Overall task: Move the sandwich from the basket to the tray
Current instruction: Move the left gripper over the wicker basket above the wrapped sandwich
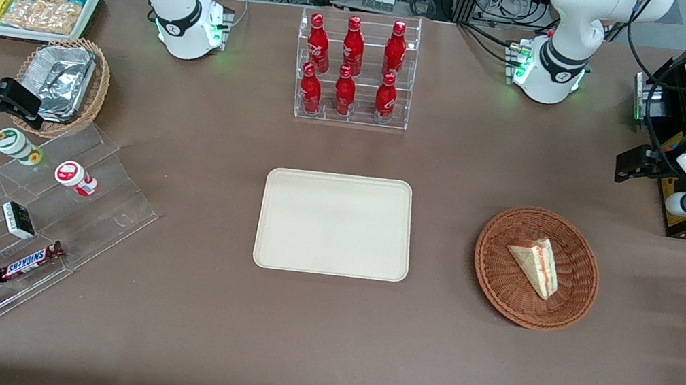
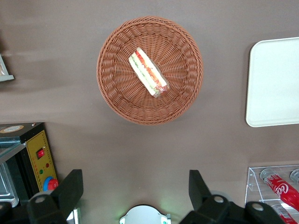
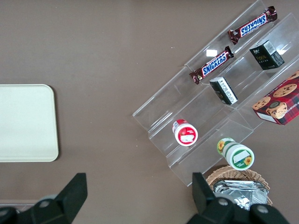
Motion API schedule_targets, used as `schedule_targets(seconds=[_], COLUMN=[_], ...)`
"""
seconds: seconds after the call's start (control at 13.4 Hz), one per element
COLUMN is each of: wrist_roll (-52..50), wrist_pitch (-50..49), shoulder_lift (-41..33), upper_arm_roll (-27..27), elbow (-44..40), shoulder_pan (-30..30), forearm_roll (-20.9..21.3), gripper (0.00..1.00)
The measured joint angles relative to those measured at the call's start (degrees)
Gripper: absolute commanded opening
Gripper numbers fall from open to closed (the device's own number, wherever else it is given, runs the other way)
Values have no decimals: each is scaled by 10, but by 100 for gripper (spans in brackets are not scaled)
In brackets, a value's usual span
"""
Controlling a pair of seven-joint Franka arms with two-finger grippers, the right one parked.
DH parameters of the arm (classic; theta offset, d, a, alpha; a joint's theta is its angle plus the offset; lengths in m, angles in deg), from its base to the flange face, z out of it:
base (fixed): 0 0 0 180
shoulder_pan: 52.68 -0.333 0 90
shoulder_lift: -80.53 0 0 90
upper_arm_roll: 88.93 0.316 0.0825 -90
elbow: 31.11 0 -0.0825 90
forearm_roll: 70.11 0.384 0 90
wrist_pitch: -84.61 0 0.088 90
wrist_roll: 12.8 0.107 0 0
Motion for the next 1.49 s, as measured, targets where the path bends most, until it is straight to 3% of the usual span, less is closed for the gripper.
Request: schedule_targets(seconds=[0.67,1.26,1.49], wrist_roll=[1,1,1], wrist_pitch=[38,238,284], shoulder_lift=[33,55,73], upper_arm_roll=[-1,-2,-2], elbow=[25,194,221], shoulder_pan=[0,9,9], forearm_roll=[0,0,0], gripper=[100,100,100])
